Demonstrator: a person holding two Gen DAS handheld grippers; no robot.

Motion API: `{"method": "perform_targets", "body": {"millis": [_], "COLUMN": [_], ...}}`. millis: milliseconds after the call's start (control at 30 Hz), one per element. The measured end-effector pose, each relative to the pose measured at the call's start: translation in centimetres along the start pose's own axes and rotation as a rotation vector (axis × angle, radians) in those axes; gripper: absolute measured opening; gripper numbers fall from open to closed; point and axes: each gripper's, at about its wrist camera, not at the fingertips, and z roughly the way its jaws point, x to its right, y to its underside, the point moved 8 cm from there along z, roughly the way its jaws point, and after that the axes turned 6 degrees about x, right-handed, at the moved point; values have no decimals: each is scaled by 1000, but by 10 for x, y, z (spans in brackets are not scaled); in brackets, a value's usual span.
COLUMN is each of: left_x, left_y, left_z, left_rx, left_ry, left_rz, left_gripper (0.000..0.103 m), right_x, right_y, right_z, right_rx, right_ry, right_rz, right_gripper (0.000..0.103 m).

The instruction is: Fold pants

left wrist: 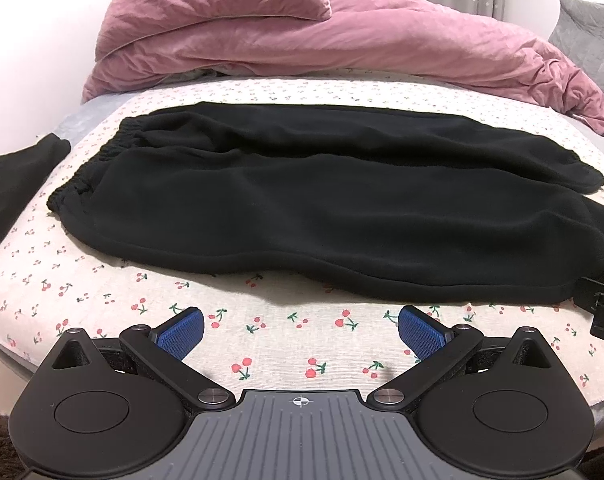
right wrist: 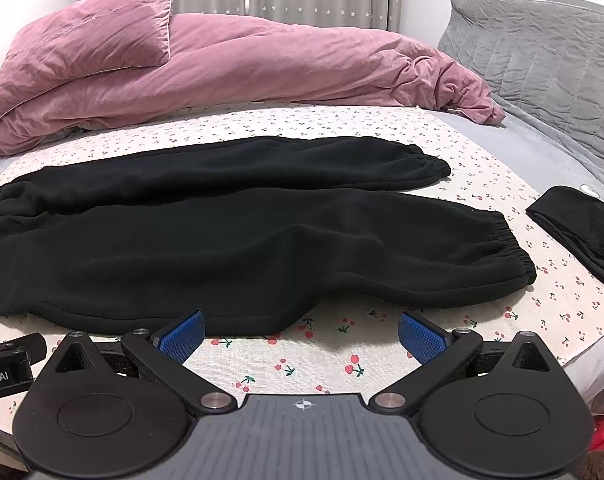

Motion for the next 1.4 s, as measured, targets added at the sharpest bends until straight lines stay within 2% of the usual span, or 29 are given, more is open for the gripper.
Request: {"method": "perform_targets", "body": {"millis": [1400], "left_x": [2], "left_y": [0], "left_z": [0], "left_rx": [2], "left_ry": [19], "left_rz": [-3], "left_gripper": [103], "right_x": [0], "right_y": [2], "right_z": [2], "right_rx": [-10], "right_ry": [1], "right_rz": [-8], "right_gripper": [103]}}
